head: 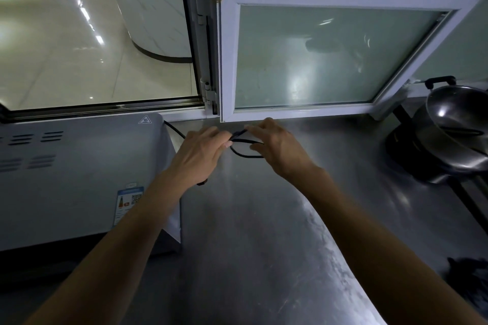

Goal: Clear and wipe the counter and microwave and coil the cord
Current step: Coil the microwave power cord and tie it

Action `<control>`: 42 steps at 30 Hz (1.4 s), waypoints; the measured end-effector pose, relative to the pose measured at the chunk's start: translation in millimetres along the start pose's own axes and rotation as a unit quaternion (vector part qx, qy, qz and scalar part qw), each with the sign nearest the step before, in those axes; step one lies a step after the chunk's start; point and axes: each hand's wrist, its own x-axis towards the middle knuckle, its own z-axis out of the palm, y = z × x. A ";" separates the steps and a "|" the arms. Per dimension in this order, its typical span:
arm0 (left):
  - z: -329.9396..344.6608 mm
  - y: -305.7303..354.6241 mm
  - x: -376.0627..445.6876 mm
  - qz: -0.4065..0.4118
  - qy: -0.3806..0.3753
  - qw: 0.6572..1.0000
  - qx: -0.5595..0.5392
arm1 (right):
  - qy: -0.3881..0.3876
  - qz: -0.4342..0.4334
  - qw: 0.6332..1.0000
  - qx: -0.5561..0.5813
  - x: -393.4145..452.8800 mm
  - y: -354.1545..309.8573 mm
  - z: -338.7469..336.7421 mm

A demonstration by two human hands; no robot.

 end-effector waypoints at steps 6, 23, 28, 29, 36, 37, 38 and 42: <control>-0.6 2.6 -0.1 -0.002 0.002 0.999 -0.033 | -0.025 0.011 1.000 0.002 8.7 -9.3 1.6; 13.5 -8.9 -8.9 -0.106 0.028 0.994 -0.027 | 0.112 0.098 0.975 0.164 14.1 -3.8 1.9; 14.6 -6.2 -3.7 -0.123 -0.011 0.991 -0.057 | 0.107 0.183 0.937 0.278 25.9 -10.8 -2.7; 15.2 -8.4 -3.4 -0.124 -0.029 0.990 -0.054 | 0.108 0.194 0.929 0.295 28.4 -13.1 -4.6; 26.0 -25.1 11.0 -0.090 -0.078 0.992 -0.050 | 0.100 0.257 0.859 0.431 46.0 -19.6 -8.5; 27.2 -26.5 12.6 -0.081 -0.070 0.993 -0.051 | 0.095 0.264 0.839 0.466 48.4 -19.9 -7.6; 27.0 -27.4 13.2 -0.067 -0.052 0.995 -0.055 | 0.088 0.273 0.816 0.502 50.6 -20.1 -6.9; 19.4 -28.2 11.9 -0.037 0.005 0.992 -0.117 | 0.062 0.320 0.738 0.591 56.7 -14.7 -6.1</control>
